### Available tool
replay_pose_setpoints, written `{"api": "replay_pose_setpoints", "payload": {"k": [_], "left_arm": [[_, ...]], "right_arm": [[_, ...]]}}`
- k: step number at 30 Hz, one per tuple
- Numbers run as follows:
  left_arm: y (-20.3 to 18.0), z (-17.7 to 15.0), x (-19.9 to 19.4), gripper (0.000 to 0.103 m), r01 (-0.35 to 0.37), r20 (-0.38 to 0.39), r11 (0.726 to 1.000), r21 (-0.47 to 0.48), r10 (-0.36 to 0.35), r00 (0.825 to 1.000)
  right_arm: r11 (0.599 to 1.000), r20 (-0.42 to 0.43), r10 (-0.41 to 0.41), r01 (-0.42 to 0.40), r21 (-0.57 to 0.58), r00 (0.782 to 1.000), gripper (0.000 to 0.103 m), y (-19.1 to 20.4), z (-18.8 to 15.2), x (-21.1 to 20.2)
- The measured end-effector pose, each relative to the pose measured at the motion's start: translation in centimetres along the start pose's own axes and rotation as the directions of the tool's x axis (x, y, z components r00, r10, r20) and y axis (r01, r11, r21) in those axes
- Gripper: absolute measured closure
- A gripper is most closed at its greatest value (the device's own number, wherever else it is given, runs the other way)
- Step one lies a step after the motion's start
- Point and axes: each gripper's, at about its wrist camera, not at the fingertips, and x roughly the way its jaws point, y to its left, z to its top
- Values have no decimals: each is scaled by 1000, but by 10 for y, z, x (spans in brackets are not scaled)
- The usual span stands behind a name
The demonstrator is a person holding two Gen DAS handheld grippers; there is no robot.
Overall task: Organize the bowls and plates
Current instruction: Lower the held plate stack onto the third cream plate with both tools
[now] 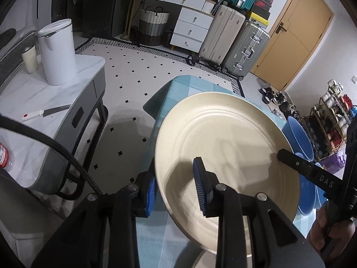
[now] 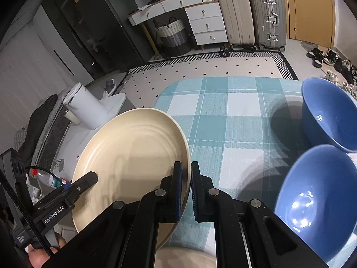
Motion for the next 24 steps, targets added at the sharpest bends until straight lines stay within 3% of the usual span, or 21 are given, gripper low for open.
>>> {"api": "replay_pose_setpoints", "payload": {"k": [14,24], "left_arm": [[-24,-61,-48,75,-56,75,996,71,51,996],[-45,-99,-68,75,-52,103,994,101,42,994]], "right_arm": [[997,35,69,-70,12,997,96,-15,-67,-54],[991,55,104,-108,74,993,96,-41,-116,-82]]}}
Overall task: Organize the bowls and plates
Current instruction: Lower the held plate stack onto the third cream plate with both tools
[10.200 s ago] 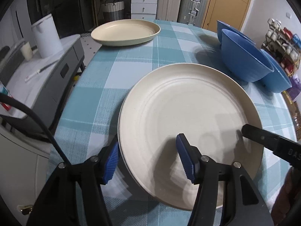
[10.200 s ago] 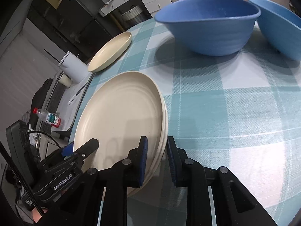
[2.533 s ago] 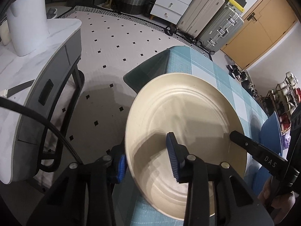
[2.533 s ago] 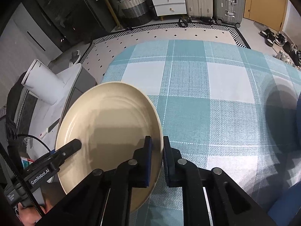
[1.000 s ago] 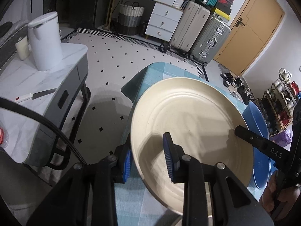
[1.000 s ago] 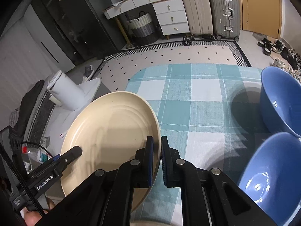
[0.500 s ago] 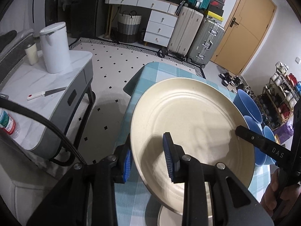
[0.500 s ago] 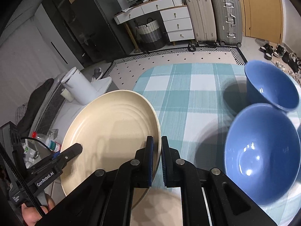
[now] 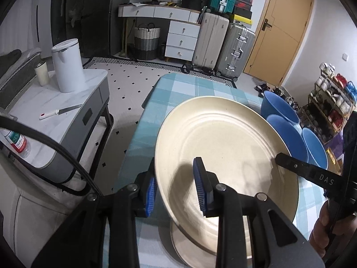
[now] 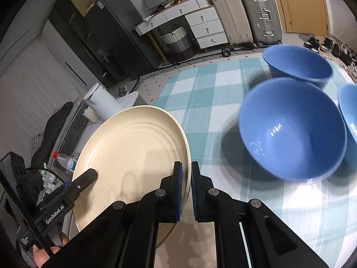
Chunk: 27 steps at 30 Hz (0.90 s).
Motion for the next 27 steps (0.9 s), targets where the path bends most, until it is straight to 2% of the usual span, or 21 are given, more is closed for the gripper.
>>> {"api": "replay_pose_setpoints", "payload": {"k": [7,12,18,27], "left_arm": [[-9,-17,-13,75,25,11,1000,-7,-25,1000],[-18,-30,-20,75,12,20,1000,22,-12,1000],[-20,-51,-15,75,6,-9,1000,20,-5,1000],[-23,-78,4,75,-10,-68,1000,14,11,998]], "right_arm": [[998,10,28,-29,47,1000,96,-16,-25,-15],[998,24,23,-25,56,999,96,-20,-39,-24],[997,16,17,-19,75,1000,96,-29,-58,-28],[995,-24,-35,37,93,999,96,-43,-89,-17]]}}
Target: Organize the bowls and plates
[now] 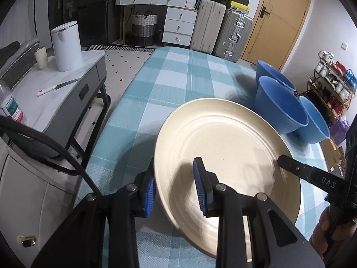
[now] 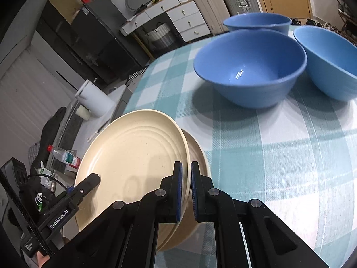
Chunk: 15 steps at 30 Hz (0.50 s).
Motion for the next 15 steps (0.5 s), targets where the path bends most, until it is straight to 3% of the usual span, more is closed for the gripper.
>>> {"api": "replay_pose_setpoints", "payload": {"k": [15], "left_arm": [[-8,-10,13,72,-68,-12,995,79,69,998]], "right_arm": [[999,10,-42,43,-19,999,96,-3,-17,7]]}}
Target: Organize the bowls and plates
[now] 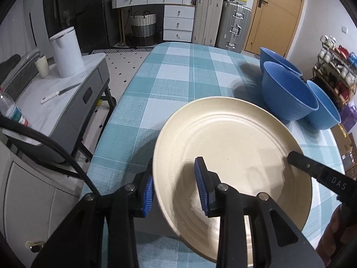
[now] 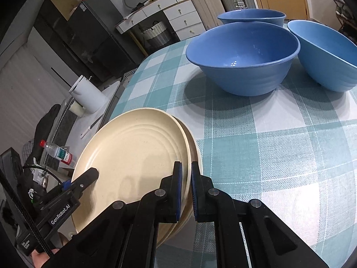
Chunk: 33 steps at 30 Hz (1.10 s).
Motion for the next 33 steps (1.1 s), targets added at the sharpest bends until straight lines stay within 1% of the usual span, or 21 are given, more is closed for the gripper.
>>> {"api": "replay_pose_setpoints", "payload": {"k": [4,13,17,19,23,26,31,33], "left_arm": [[-1,-1,6,72,-22,-18,999,26,22,1000],[-3,-7,15,72,-30,-49,998,48,33,998],[-8,-7,15,71,-38,-38,997,68,40,998],[-6,-6,16,71,-33,-41,998,61,35,999],[-3,-6,17,71,-23,-38,998,53,25,999],[-2,-6,17,69,-16,-35,999,45,17,999],[2,-7,17,69,3,-31,1000,23,-2,1000],[3,-7,16,68,11,-28,1000,14,-10,1000]], "right_arm": [[999,17,-23,24,-24,1000,96,3,0,-2],[992,43,-86,89,-88,995,96,12,-1,-2],[986,56,-125,130,-105,991,94,15,-1,-2],[980,60,-150,156,-126,987,94,17,-1,0],[978,57,-155,161,-131,986,94,18,0,1],[965,74,-191,201,-169,979,94,22,0,3],[951,84,-220,233,-201,972,94,24,-3,5],[940,88,-241,255,-225,967,94,27,-4,7]]}}
